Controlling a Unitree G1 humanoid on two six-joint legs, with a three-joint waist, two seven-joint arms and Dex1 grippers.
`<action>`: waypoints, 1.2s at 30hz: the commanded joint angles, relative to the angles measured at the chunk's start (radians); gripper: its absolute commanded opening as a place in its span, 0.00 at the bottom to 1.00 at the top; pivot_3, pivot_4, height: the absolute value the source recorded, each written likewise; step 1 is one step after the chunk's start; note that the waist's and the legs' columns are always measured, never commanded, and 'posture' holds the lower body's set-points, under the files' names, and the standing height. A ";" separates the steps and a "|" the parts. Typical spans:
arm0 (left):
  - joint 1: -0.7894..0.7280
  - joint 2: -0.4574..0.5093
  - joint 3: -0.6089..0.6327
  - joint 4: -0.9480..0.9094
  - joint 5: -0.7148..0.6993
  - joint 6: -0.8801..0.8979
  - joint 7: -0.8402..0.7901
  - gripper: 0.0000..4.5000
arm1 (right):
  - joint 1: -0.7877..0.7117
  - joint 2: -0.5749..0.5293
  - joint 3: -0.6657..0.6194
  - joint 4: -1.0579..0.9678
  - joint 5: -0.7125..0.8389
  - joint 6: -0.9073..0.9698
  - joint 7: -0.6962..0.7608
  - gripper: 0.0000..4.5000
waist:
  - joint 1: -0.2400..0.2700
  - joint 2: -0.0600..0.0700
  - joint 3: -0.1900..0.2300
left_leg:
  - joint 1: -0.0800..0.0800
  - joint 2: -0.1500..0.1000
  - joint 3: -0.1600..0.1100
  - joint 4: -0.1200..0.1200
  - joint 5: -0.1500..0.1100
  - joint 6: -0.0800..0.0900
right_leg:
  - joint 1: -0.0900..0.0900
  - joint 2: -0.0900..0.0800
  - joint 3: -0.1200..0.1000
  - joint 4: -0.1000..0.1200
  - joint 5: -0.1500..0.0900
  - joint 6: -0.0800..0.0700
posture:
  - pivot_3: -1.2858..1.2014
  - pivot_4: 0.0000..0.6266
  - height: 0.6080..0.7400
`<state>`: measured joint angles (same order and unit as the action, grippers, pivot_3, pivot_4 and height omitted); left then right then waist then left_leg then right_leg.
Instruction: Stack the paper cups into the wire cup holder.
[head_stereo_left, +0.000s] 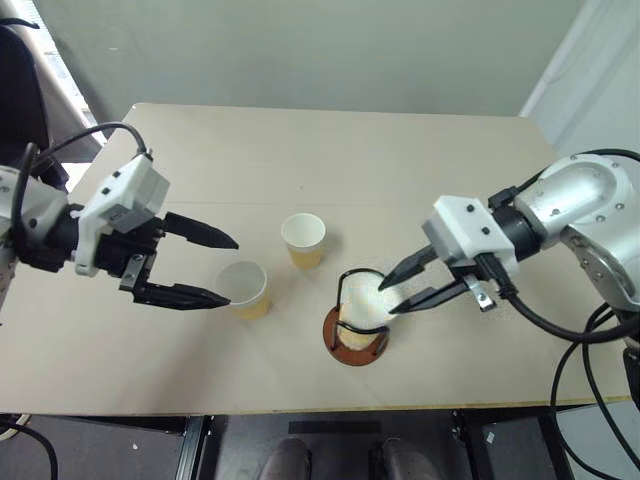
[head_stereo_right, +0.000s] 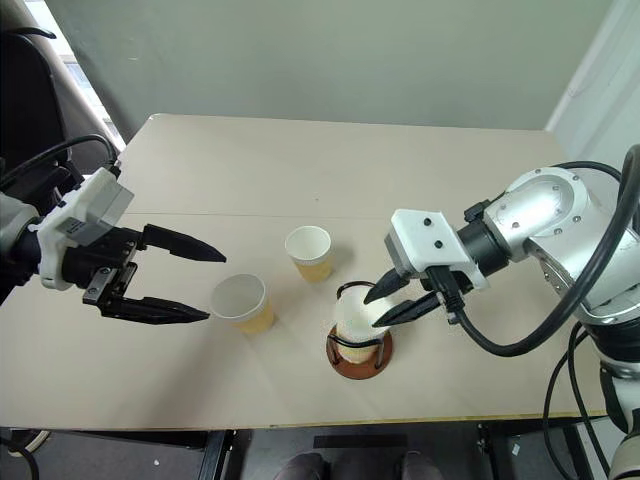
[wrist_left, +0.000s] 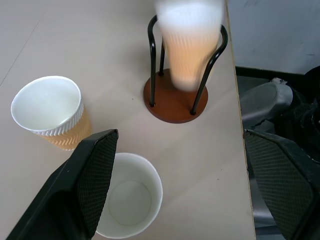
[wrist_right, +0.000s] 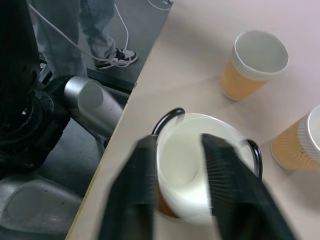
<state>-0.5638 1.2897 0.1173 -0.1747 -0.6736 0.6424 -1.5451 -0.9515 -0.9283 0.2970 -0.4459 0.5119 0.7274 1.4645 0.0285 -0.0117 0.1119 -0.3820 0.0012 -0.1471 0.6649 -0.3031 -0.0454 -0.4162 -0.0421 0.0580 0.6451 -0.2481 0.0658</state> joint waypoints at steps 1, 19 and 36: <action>-0.004 0.028 0.038 -0.003 0.003 -0.005 -0.014 0.96 | 0.009 -0.017 -0.019 -0.018 -0.011 -0.010 -0.008 0.60 | 0.000 0.000 0.000 | 0.000 0.000 0.000 0.000 0.000 0.000 | 0.000 0.000 0.000 0.000 0.000 0.000 | 0.52 0.24 1.00; -0.105 0.015 -0.318 0.082 0.302 -0.301 -0.069 0.96 | 0.614 -0.164 -1.086 0.165 0.475 0.386 -0.061 1.00 | 0.026 0.000 0.000 | 0.000 -0.001 -0.001 -0.001 0.000 -0.001 | 0.000 -0.001 0.000 -0.001 -0.002 -0.003 | 0.52 0.24 1.00; -0.266 -0.112 -0.526 0.173 0.432 -0.380 -0.069 0.75 | 0.844 -0.170 -1.230 -0.033 0.698 0.401 -0.238 1.00 | 0.003 0.000 0.000 | 0.003 -0.002 0.001 0.000 -0.002 0.001 | 0.001 0.000 0.001 -0.001 -0.003 -0.004 | 0.52 0.24 1.00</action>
<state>-0.7974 1.1711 -0.4171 0.0052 -0.2373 0.2693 -1.5784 -0.1118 -1.0775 -0.9231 -0.4662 1.2012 1.1544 1.2275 0.0315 -0.0115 0.1116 -0.3789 -0.0003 -0.1461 0.6645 -0.3047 -0.0447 -0.4150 -0.0425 0.0591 0.6443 -0.2506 0.0616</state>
